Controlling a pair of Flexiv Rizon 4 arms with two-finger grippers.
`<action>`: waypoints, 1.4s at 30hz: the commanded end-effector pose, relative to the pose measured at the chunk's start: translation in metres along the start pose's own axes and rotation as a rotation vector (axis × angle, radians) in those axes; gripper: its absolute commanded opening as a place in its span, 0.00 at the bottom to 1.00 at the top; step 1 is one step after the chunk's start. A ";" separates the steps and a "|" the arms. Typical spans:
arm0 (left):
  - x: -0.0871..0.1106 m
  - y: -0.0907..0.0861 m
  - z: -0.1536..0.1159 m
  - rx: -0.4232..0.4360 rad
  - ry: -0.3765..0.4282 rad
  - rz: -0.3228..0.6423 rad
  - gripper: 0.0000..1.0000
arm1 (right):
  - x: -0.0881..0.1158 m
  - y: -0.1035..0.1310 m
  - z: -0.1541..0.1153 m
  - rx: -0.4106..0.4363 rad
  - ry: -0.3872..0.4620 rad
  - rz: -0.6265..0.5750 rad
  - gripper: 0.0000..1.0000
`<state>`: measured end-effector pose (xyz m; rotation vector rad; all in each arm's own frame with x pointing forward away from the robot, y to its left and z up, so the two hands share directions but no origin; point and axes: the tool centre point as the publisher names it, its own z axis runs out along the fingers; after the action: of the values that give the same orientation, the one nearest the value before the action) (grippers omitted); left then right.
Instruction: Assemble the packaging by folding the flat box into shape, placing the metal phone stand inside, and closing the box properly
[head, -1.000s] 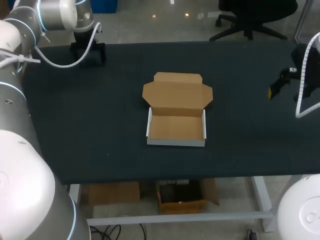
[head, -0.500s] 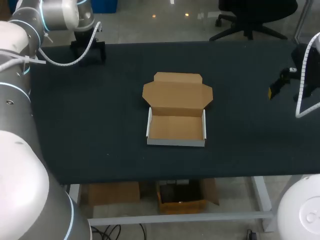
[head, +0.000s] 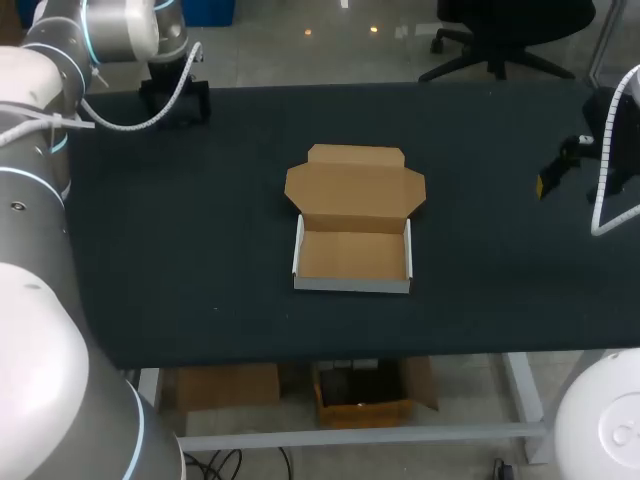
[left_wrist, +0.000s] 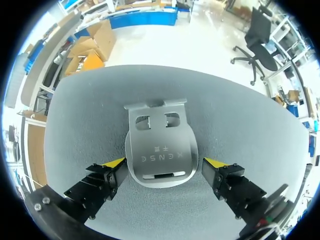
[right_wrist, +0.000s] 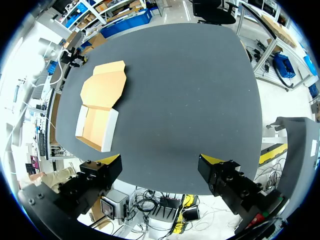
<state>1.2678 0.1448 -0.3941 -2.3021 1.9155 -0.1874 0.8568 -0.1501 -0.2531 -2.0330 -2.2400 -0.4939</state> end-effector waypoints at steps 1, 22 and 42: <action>0.002 -0.013 0.008 -0.075 -0.005 -0.003 0.98 | 0.000 0.000 -0.001 0.005 -0.002 0.001 1.00; -0.001 -0.024 0.008 -0.071 -0.009 -0.022 1.00 | 0.000 0.000 -0.001 0.005 -0.002 0.001 1.00; -0.002 -0.026 0.005 -0.065 -0.015 -0.034 1.00 | 0.000 0.000 -0.001 0.005 -0.002 0.001 1.00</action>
<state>1.2834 0.1520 -0.3911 -2.2969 1.8482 -0.2251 0.8568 -0.1501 -0.2531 -2.0330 -2.2400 -0.4939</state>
